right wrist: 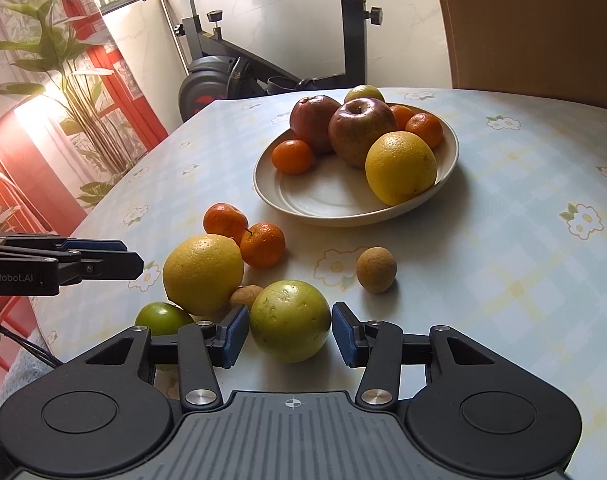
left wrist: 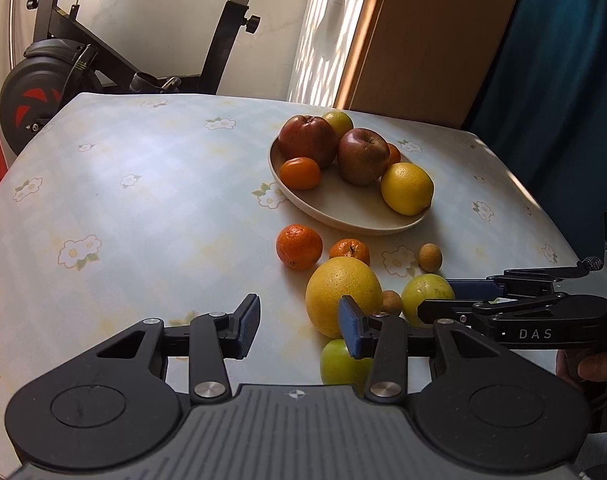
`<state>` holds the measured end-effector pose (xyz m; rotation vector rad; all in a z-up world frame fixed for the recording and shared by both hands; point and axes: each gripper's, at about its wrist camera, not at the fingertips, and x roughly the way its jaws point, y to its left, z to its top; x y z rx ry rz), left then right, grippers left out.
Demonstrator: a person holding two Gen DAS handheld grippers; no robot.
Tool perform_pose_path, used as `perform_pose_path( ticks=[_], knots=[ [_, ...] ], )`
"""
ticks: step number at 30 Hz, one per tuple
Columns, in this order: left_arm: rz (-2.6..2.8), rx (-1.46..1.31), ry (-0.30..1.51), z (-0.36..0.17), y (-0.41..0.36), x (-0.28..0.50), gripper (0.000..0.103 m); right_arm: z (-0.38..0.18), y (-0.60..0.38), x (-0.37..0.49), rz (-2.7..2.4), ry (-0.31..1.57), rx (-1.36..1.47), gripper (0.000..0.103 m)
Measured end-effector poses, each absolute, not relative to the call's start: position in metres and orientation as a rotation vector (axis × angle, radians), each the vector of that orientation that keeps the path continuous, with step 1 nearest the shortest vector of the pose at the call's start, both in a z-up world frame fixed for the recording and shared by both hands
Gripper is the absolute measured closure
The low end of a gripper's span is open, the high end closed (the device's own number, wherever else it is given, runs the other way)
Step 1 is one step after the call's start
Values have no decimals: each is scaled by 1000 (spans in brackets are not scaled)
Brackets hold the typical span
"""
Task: Organize fruits
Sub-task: 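Grasp a green apple with the left tool while the right tool grasps a yellow-green apple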
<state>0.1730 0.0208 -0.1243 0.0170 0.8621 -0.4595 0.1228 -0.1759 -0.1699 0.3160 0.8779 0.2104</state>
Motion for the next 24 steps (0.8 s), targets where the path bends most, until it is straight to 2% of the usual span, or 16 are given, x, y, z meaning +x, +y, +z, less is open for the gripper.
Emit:
perform_pose_path(
  ticks=[5, 24],
  knots=[
    [-491, 25, 875, -127, 17, 171, 46, -169, -175, 119, 198, 868, 292, 61],
    [-584, 59, 1003, -156, -2, 171, 47, -171, -181, 103, 161, 836, 311, 61]
  ],
)
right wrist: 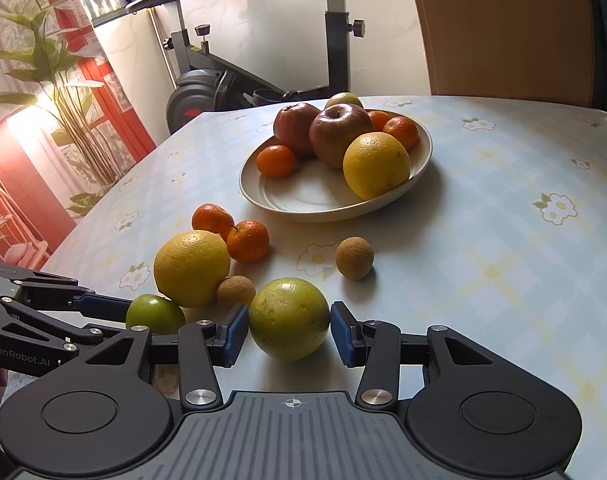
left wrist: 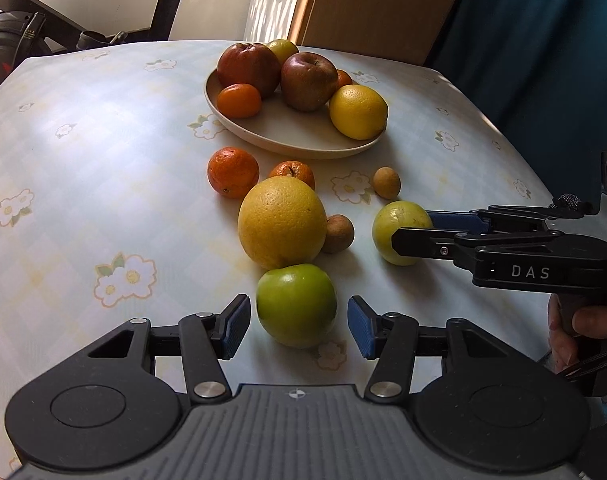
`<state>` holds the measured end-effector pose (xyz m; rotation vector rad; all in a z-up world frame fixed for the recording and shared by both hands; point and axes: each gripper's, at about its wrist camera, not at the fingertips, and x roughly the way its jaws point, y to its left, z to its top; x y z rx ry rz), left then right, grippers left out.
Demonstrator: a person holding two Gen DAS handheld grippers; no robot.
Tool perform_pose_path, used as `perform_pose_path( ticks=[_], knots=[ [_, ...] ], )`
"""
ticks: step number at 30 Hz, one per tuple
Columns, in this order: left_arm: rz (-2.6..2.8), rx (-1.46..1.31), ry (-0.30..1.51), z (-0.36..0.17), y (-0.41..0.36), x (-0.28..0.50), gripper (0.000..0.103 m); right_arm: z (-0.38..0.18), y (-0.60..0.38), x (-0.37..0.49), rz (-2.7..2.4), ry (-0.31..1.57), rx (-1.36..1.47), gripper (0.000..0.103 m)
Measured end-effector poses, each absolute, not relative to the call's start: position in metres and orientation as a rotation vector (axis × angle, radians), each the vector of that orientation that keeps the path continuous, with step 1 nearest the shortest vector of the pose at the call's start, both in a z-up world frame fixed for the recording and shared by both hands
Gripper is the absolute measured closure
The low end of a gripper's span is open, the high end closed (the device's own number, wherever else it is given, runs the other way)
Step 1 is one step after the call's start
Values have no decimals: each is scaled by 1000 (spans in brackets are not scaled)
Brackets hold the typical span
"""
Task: Organize fruits
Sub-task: 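Grasp a green apple with the left tool while the right tool grasps a yellow-green apple, then lift the green apple with the left tool while the right tool lifts its apple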
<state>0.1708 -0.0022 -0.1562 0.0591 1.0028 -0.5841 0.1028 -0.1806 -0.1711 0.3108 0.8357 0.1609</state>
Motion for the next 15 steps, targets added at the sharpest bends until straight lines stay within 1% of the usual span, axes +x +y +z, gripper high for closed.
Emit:
perform_pose_path(
  ticks=[3, 4, 5, 15],
  knots=[
    [-576, 53, 1014, -160, -3, 174, 49, -172, -181, 103, 159, 833, 320, 61],
    [-576, 51, 1015, -161, -3, 174, 51, -172, -182, 103, 159, 832, 324, 61],
    [-585, 41, 1014, -161, -3, 175, 55, -172, -182, 103, 159, 831, 327, 61],
    [-598, 74, 964, -152, -2, 167, 56, -174, -185, 103, 157, 827, 358, 61]
  ],
)
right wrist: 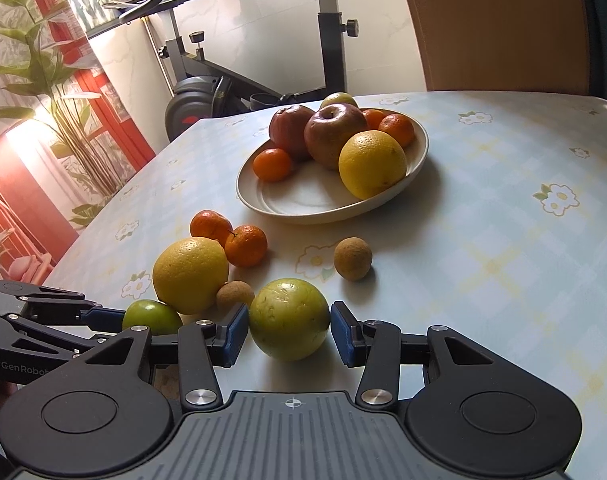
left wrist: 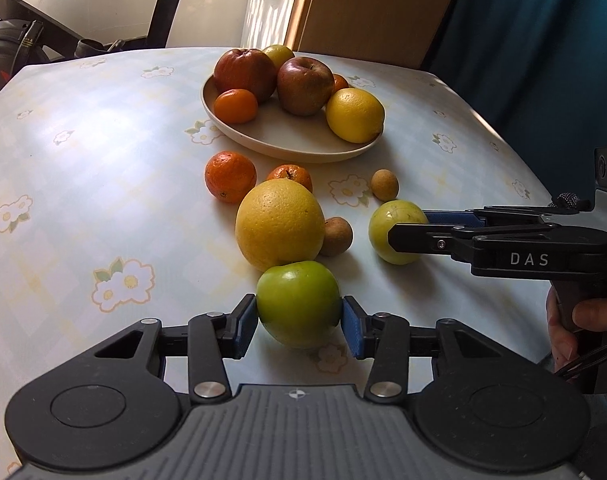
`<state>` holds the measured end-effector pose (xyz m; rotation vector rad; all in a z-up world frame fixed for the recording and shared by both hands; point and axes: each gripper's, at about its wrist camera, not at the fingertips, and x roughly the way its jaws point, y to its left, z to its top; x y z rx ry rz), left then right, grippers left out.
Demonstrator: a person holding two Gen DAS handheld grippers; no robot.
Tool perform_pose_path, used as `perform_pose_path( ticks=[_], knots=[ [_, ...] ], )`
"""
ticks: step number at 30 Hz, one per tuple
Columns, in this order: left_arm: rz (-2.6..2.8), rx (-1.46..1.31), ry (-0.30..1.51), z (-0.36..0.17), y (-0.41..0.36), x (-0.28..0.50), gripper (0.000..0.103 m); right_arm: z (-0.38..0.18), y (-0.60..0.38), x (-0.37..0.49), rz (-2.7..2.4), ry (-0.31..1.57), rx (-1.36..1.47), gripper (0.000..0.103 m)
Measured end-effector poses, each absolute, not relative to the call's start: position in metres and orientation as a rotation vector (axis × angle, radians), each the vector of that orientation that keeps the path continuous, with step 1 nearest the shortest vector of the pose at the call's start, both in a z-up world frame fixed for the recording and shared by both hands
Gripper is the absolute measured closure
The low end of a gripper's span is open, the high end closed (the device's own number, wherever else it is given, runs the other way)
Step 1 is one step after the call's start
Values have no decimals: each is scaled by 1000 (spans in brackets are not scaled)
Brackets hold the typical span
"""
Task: Organize fruits
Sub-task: 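Lift the green apple with the left tool while the right tool lifts its apple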
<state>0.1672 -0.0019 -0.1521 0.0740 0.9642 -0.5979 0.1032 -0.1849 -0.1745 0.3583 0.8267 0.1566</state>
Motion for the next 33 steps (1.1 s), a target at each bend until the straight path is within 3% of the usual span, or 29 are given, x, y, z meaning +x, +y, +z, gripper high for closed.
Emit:
perform_pose_path(
  ticks=[20, 33],
  knots=[
    [-567, 131, 806, -126, 5, 153, 55, -161, -184, 99, 153, 774, 351, 62],
    [-555, 96, 717, -87, 6, 190, 55, -133, -206, 118, 139, 712, 327, 62]
  ],
)
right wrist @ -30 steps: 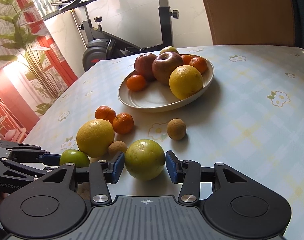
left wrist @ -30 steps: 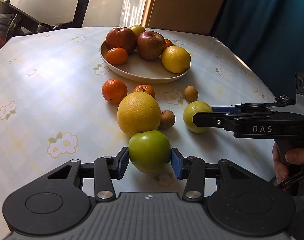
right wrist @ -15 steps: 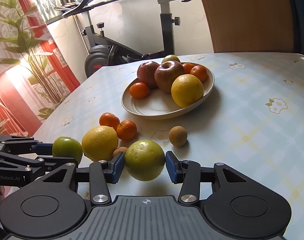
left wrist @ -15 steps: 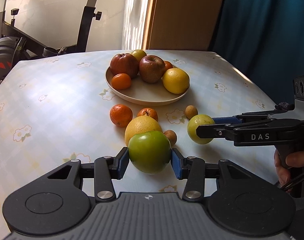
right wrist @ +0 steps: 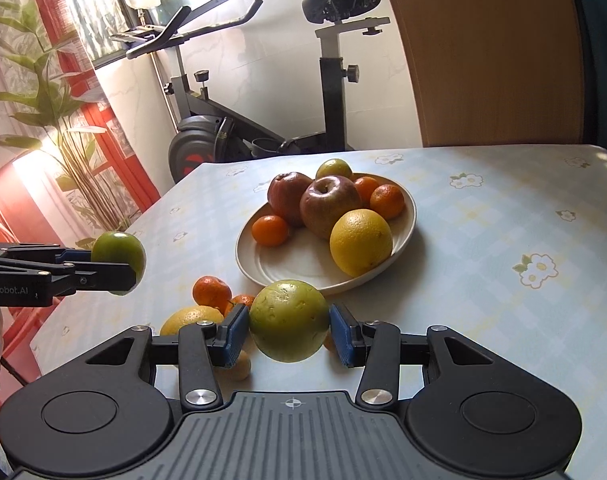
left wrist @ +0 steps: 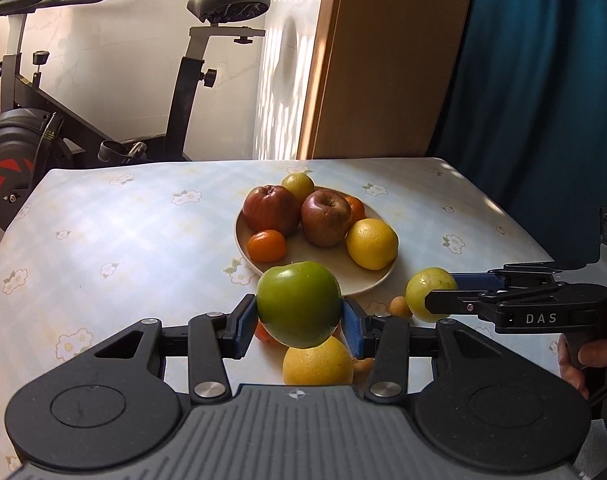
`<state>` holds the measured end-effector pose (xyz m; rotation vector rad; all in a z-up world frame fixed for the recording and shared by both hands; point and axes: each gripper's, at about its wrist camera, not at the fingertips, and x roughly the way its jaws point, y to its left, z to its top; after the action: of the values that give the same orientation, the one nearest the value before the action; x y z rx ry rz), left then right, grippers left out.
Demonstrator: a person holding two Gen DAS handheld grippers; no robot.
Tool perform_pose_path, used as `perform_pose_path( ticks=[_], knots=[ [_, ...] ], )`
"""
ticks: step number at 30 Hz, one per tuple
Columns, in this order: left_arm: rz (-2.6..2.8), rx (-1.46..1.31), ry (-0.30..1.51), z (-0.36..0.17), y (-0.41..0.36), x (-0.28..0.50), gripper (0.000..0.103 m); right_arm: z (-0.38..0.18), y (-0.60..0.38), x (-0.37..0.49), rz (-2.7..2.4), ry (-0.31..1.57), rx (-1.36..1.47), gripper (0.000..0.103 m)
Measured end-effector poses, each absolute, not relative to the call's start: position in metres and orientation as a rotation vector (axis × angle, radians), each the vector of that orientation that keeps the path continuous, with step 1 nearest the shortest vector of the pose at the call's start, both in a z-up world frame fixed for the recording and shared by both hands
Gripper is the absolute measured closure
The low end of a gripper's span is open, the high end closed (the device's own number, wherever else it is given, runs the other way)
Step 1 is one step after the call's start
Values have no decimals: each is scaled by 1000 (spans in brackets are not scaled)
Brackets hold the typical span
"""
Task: Organize fruits
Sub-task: 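Lift the green apple with the left tool while the right tool lifts its apple, then carry the green apple with the left tool while the right tool carries its apple over the plate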
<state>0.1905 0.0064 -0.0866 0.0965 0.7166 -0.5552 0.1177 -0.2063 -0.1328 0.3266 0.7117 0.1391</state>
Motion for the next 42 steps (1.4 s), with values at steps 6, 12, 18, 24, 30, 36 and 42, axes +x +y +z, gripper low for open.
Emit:
perform_pose_path(
  ticks=[6, 12, 18, 24, 30, 36, 42],
  knots=[
    [-557, 141, 669, -72, -11, 214, 55, -117, -226, 142, 126, 687, 301, 62],
    [-575, 171, 645, -61, -29, 242, 55, -116, -249, 173, 100, 690, 258, 62],
    [-589, 171, 662, -64, -50, 278, 55, -125, -267, 209, 87, 706, 248, 62],
    [-602, 164, 732, -79, -74, 318, 55, -144, -273, 240, 95, 725, 263, 62],
    [-585, 157, 789, -96, -85, 349, 55, -156, -279, 255, 106, 730, 300, 62],
    [-593, 187, 801, -105, -95, 360, 55, -162, -281, 262, 113, 744, 322, 62],
    [-594, 201, 817, -112, -102, 365, 55, -164, -281, 266, 120, 748, 320, 61]
  ],
)
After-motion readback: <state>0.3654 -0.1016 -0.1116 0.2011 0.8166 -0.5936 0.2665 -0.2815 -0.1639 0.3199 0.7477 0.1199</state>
